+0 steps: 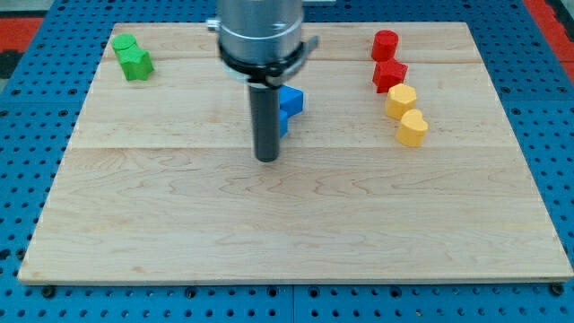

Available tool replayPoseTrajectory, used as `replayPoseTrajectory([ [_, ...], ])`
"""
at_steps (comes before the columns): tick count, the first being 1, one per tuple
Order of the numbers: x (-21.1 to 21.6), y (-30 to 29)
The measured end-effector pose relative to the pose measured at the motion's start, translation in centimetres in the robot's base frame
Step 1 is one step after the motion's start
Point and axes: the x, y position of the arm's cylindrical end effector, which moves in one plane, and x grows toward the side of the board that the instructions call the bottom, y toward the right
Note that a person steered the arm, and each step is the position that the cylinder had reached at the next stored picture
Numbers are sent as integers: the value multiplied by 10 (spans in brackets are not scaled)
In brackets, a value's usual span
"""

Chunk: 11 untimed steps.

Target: Move the blue cube left side of the blue triangle

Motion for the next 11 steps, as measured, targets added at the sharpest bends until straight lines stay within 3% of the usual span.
replayPoseTrajectory([
  [5, -39, 51],
  [6, -65, 18],
  [9, -75, -76],
  [10, -51, -120],
  [11, -57, -232],
])
